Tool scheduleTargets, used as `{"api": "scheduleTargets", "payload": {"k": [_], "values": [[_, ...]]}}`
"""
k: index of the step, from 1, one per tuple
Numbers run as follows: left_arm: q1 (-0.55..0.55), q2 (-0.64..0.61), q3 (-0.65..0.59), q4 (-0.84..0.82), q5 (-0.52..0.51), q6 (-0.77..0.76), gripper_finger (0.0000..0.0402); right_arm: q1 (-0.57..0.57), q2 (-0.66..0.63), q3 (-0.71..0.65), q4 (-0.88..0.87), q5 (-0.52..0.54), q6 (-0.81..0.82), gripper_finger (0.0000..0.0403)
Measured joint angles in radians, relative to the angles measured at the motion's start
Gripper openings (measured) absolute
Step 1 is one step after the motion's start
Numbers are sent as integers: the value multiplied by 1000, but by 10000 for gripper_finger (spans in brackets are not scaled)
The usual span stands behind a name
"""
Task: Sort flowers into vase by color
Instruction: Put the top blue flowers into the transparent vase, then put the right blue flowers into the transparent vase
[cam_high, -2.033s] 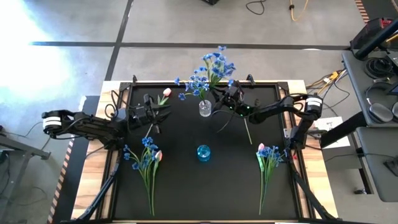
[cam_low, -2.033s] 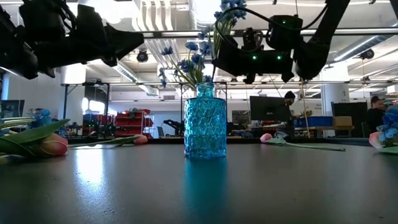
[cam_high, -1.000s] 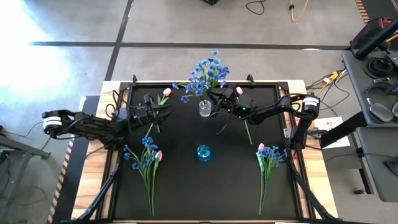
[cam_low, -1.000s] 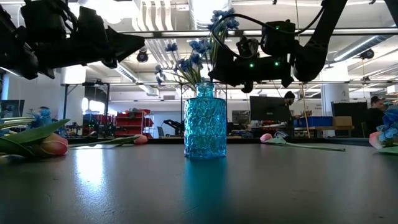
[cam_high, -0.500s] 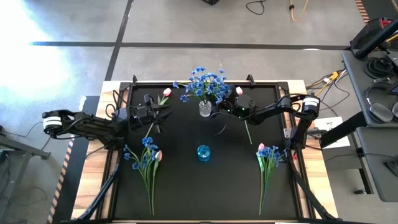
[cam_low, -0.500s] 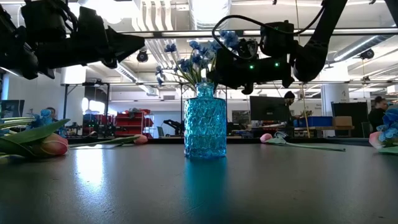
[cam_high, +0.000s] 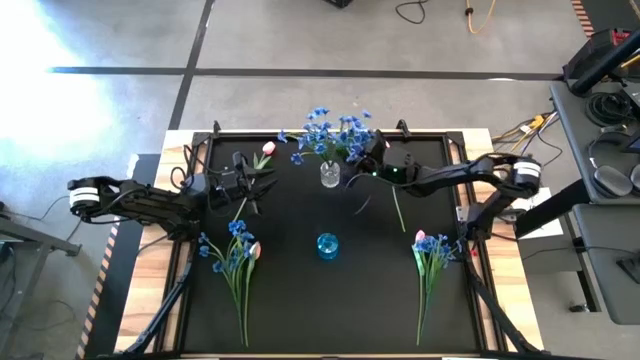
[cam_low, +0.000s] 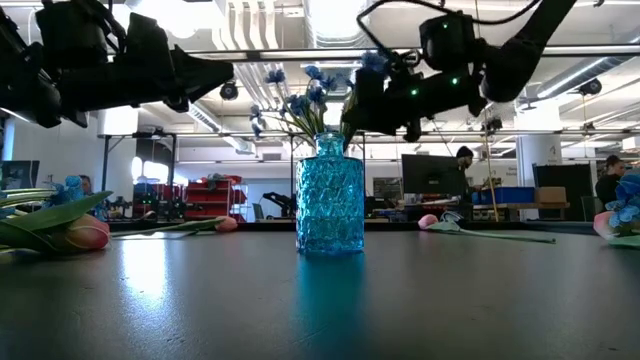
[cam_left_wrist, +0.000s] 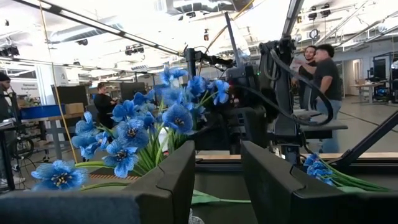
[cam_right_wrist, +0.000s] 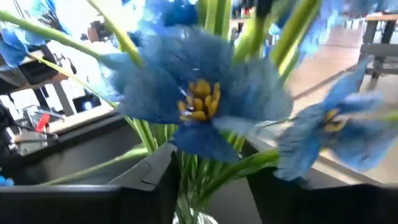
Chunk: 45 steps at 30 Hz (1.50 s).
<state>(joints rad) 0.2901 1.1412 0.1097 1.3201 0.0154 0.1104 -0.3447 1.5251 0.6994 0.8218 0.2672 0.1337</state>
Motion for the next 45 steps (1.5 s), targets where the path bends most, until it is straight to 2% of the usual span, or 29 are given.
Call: {"api": "scheduleTargets", "payload": {"k": [6,13,24,30,34,38,41,45], "values": [[0,0,0,0,0,0,115,2,-115,0,-201,-1,-1,215],[0,0,0,0,0,0,115,2,-218,0,-381,-2,-30,247],[0,0,0,-5,3,-8,115,50,-354,0,-605,-3,-41,242],[-1,0,0,-6,123,-49,115,143,-411,0,-764,42,35,218],[0,0,0,-4,126,-49,115,223,-451,0,-905,74,142,189],[0,0,0,-5,133,-43,115,318,-496,0,-1083,74,327,148],[0,0,-1,-13,133,-42,115,417,-515,27,-1285,70,504,120],[0,0,-1,-10,132,-44,115,586,-499,92,-1537,74,811,112]]}}
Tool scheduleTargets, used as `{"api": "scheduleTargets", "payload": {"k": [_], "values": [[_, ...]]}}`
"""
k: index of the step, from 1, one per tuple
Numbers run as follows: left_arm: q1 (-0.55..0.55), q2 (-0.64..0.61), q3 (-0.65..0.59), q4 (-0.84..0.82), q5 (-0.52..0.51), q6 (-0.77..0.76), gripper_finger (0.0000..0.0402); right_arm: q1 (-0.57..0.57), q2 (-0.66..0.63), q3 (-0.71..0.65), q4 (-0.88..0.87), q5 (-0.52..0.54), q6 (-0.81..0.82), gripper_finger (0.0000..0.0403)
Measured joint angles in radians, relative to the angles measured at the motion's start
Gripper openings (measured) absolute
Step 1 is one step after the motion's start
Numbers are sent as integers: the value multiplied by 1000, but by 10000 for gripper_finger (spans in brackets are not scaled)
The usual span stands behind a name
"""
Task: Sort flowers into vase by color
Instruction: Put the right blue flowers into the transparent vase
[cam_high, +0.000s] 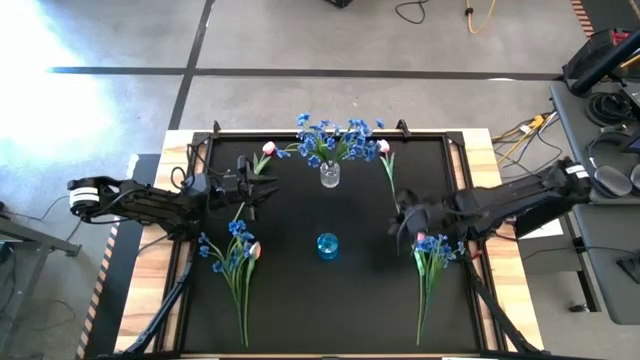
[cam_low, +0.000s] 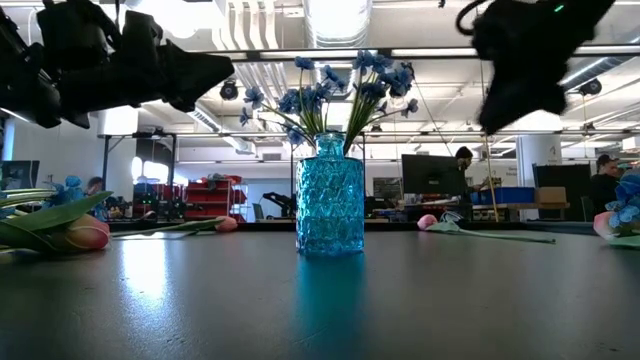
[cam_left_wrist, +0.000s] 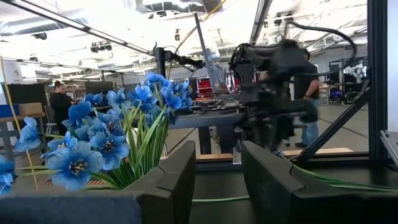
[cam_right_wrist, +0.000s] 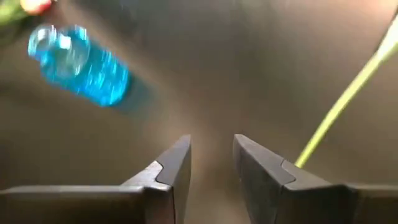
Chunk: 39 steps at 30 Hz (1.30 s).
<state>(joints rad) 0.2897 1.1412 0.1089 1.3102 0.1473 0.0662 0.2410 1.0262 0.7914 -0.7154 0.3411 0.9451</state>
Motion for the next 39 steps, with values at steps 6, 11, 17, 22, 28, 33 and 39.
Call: {"api": "scheduleTargets", "payload": {"k": [6,11,17,22,28,33,39], "values": [[0,1,0,-19,-7,20,115,208,101,83,-242,-2,497,153],[0,20,0,-27,-7,21,115,310,218,133,-417,-146,867,202],[0,60,6,-26,-8,22,115,377,299,148,-363,-295,1091,240],[0,88,8,-20,-7,22,115,419,303,123,-343,-299,1255,240],[0,102,8,-16,-7,22,115,459,290,34,-245,-372,1373,231],[0,103,8,-13,-7,22,115,458,298,-24,-202,-472,1397,231],[1,102,8,-13,-7,22,115,457,298,-91,-108,-474,1397,231]]}}
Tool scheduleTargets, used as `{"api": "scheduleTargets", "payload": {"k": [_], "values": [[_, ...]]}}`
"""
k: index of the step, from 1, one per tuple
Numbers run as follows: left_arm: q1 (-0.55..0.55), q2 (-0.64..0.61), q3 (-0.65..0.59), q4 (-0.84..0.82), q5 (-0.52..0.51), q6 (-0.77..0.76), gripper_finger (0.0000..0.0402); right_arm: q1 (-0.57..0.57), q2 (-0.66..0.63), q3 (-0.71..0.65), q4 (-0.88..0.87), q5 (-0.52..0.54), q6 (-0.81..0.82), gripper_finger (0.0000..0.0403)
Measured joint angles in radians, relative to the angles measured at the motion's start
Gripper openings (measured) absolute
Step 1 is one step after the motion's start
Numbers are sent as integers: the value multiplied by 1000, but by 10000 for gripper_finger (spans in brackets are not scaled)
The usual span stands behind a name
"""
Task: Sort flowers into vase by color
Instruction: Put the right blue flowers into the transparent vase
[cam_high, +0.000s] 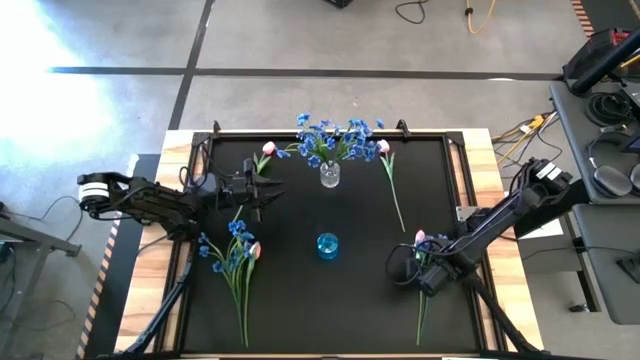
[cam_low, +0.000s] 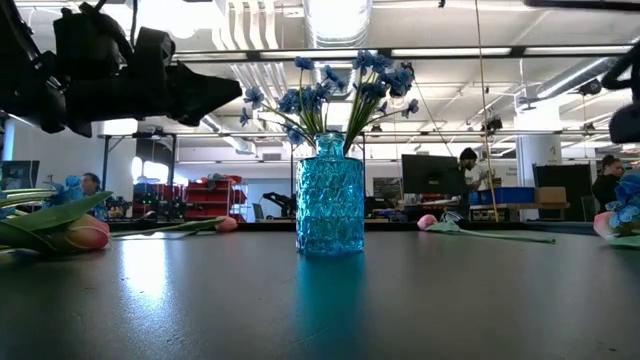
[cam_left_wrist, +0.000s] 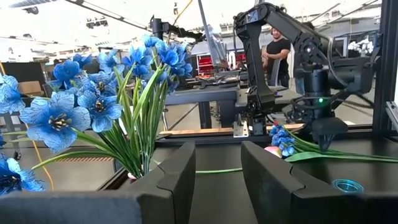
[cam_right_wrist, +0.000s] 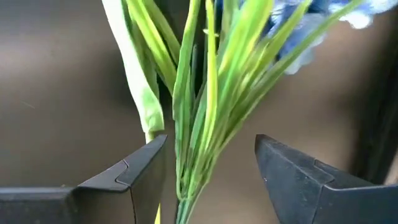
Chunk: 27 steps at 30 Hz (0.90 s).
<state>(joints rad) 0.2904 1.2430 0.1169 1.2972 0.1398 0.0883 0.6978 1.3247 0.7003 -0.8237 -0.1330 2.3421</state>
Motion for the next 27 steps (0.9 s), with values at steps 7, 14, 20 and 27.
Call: {"api": "scheduleTargets", "payload": {"k": [7,14,20,27], "values": [[2,0,0,2,-1,0,115,-7,-2,-51,86,-9,7,203],[6,-1,0,2,-1,5,115,-7,-16,-51,86,-6,6,110],[9,-1,0,3,-3,5,115,-7,-24,-51,96,-6,-25,25],[11,-3,0,3,-3,5,115,-7,-59,36,-30,3,-57,23]]}}
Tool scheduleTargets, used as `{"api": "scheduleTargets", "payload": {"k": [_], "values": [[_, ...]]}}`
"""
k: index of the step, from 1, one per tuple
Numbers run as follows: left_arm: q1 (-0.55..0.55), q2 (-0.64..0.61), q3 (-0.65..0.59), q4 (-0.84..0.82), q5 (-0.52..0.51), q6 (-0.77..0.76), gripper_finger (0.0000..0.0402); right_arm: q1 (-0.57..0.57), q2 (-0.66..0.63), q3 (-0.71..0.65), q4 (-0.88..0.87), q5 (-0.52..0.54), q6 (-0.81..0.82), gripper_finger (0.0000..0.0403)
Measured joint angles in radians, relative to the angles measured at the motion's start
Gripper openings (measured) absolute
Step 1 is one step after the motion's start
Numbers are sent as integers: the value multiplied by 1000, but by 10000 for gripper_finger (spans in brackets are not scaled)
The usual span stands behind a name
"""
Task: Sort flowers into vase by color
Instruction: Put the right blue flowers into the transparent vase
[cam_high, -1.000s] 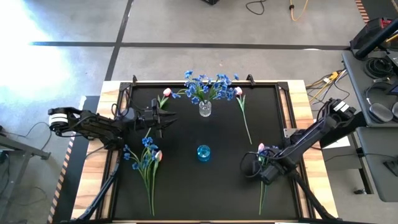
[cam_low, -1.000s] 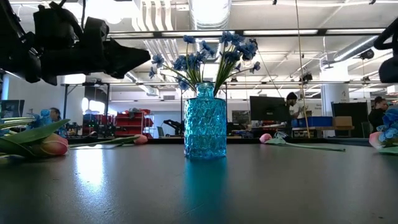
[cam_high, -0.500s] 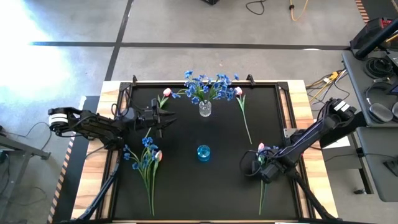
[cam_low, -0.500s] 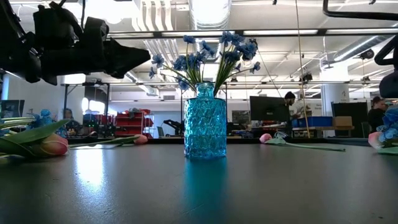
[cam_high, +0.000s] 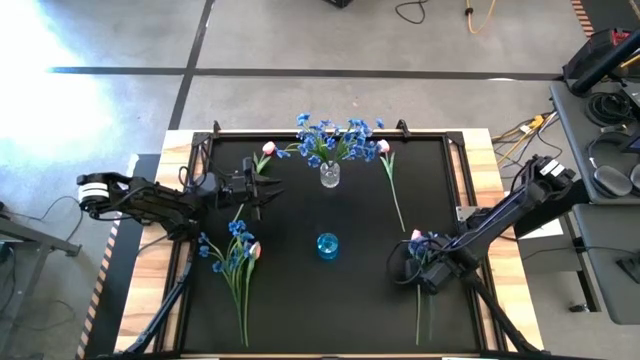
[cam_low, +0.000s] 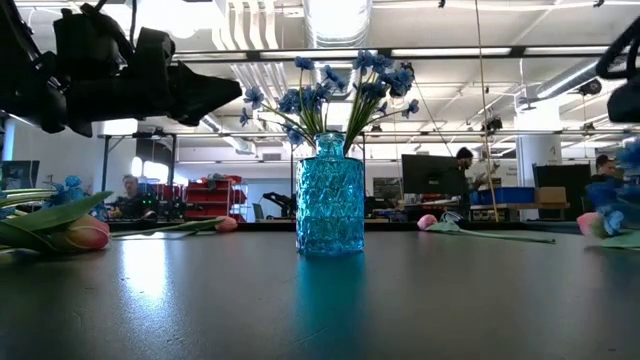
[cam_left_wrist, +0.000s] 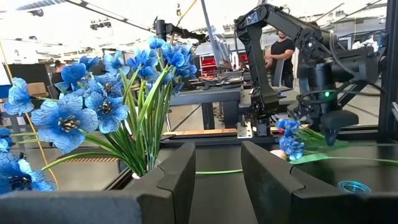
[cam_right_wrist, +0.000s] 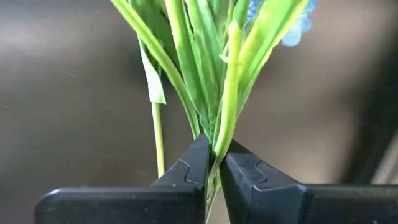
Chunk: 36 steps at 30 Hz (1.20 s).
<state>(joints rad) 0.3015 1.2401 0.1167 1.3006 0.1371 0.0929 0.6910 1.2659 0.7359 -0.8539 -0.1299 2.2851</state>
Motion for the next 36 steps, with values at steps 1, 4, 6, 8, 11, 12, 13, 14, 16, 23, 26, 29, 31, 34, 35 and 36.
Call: {"api": "scheduleTargets", "payload": {"k": [1,4,6,8,11,12,13,14,16,23,26,29,31,34,35,36], "values": [[2,-1,0,1,0,0,115,0,-3,23,-46,1,-8,22],[8,-2,-1,0,0,0,115,0,-14,93,-177,29,-53,21],[8,-3,-1,0,0,0,115,0,-28,141,-252,96,-96,21],[8,-4,-1,0,0,0,115,0,-44,187,-296,187,-151,21],[8,-4,-1,0,0,-1,115,0,-59,242,-363,376,-276,20],[8,-4,-1,0,0,-3,115,0,-65,253,-375,441,-317,20],[8,-4,-1,1,0,-6,115,0,-71,259,-381,508,-355,20],[8,-5,-1,0,0,-7,115,-3,-77,260,-382,577,-391,20],[8,-7,-1,1,0,-7,115,-10,-85,256,-383,706,-460,20],[8,-9,-1,10,-14,-5,115,-60,-86,237,-375,1061,-643,20],[9,-10,-1,10,-30,-4,115,-76,-86,245,-357,1140,-713,20],[10,-10,-1,10,-41,-1,115,-83,-86,278,-331,1214,-795,20],[10,-10,-1,10,-46,3,115,-84,-86,301,-306,1277,-866,20],[10,-10,-1,11,-49,3,115,-83,-86,338,-226,1390,-1017,20],[11,-10,-1,11,-49,3,115,-83,-86,349,-196,1427,-1081,20],[11,-10,-1,12,-49,3,115,-86,-86,359,-160,1459,-1142,20]]}}
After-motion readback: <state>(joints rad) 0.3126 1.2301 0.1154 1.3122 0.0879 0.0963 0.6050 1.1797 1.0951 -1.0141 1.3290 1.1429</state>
